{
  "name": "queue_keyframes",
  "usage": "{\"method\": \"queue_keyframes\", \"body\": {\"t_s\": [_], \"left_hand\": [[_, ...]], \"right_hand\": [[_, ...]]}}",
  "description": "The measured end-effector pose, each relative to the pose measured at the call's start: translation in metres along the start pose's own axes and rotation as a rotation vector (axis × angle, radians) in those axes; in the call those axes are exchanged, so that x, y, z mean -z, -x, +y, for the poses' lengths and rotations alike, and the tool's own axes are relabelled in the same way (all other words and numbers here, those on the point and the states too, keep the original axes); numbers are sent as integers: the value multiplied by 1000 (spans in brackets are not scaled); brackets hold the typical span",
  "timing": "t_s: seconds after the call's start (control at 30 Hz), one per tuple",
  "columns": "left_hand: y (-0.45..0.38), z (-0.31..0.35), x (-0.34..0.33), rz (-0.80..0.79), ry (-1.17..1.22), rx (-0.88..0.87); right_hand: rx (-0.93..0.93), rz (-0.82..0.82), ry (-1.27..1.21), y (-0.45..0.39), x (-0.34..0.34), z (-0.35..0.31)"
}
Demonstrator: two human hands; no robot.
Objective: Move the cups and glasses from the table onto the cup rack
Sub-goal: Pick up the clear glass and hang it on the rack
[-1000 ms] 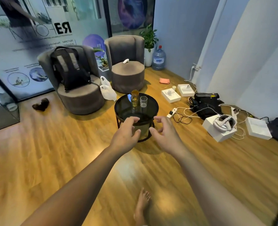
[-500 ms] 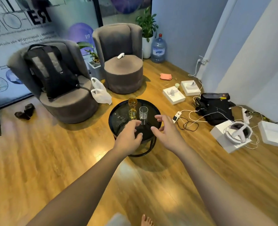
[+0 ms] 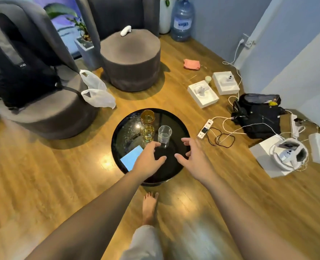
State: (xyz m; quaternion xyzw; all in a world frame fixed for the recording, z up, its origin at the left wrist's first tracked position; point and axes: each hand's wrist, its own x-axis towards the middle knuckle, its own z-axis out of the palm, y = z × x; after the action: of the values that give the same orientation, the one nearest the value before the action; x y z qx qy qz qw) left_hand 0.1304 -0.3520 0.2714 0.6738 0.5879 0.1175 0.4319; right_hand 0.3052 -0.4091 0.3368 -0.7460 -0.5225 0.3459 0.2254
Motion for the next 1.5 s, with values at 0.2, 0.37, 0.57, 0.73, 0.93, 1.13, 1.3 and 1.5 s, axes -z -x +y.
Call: {"method": "queue_keyframes", "body": {"t_s": [0.2, 0.37, 0.57, 0.73, 0.93, 1.13, 1.3, 1.5], "left_hand": [[-94, -37, -24, -150, 23, 107], [-166, -75, -59, -214, 67, 192], [-224, -118, -104, -231, 167, 237], [-252, -138, -133, -202, 200, 234], [-276, -137, -147, -97, 278, 220], [-276, -127, -143, -54, 338, 127], [-264, -70, -104, -168, 288, 49], [-257, 42, -45, -174, 339, -72]], "right_hand": [[-103, 11, 12, -102, -36, 31], [-155, -10, -11, -175, -85, 66], [-194, -33, 43, -241, -134, 110], [-243, -130, 51, -268, -160, 134], [-281, -90, -16, -282, -180, 144], [-285, -38, -17, -284, -168, 139], [-218, 41, 25, -273, -109, 108], [-149, 238, 16, -255, 1, 30]]}}
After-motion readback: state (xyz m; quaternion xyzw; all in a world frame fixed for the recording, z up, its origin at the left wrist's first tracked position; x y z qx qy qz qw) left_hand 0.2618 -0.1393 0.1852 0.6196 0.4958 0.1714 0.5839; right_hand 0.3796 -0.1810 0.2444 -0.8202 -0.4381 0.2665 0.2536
